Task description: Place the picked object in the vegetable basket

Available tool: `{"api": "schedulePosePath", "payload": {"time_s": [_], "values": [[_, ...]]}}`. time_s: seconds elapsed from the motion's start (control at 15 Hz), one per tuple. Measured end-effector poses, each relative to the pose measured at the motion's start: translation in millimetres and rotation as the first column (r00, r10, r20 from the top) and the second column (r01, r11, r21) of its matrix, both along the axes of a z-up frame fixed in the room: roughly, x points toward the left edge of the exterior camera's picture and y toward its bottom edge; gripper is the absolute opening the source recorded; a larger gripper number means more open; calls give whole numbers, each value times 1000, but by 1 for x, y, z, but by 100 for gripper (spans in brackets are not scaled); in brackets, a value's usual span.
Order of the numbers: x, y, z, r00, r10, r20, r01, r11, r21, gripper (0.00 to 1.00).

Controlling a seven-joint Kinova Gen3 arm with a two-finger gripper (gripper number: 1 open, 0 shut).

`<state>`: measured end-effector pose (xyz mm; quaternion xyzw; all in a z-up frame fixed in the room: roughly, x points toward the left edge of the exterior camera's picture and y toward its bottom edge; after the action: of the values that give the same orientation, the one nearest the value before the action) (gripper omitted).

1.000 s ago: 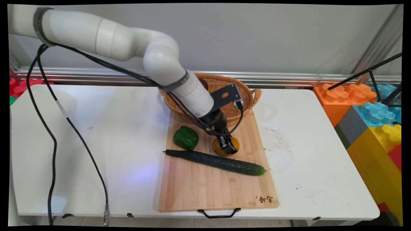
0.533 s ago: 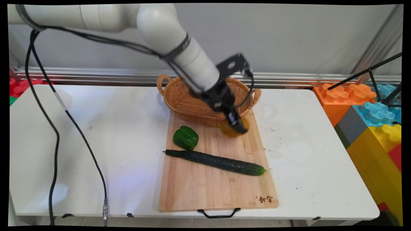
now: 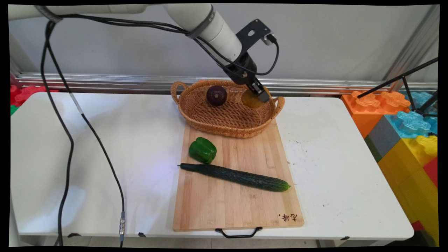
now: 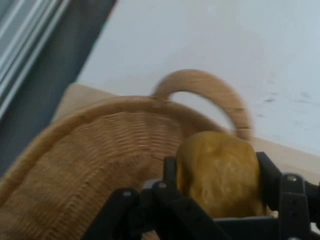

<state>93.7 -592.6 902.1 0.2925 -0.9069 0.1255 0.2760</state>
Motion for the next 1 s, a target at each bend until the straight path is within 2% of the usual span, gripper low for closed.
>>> {"api": "schedulePosePath", "payload": {"time_s": [0.4, 0.6, 0.87, 0.93, 1.0], "values": [[14, -43, -53, 993, 116, 33, -117, 993, 8, 0], [16, -56, -77, 989, 144, 39, -145, 989, 14, 0], [15, -64, -93, 987, 159, 40, -159, 987, 14, 0], [15, -65, -95, 986, 159, 40, -160, 987, 14, 100], [14, -66, -96, 987, 158, 37, -159, 987, 14, 100]]}}
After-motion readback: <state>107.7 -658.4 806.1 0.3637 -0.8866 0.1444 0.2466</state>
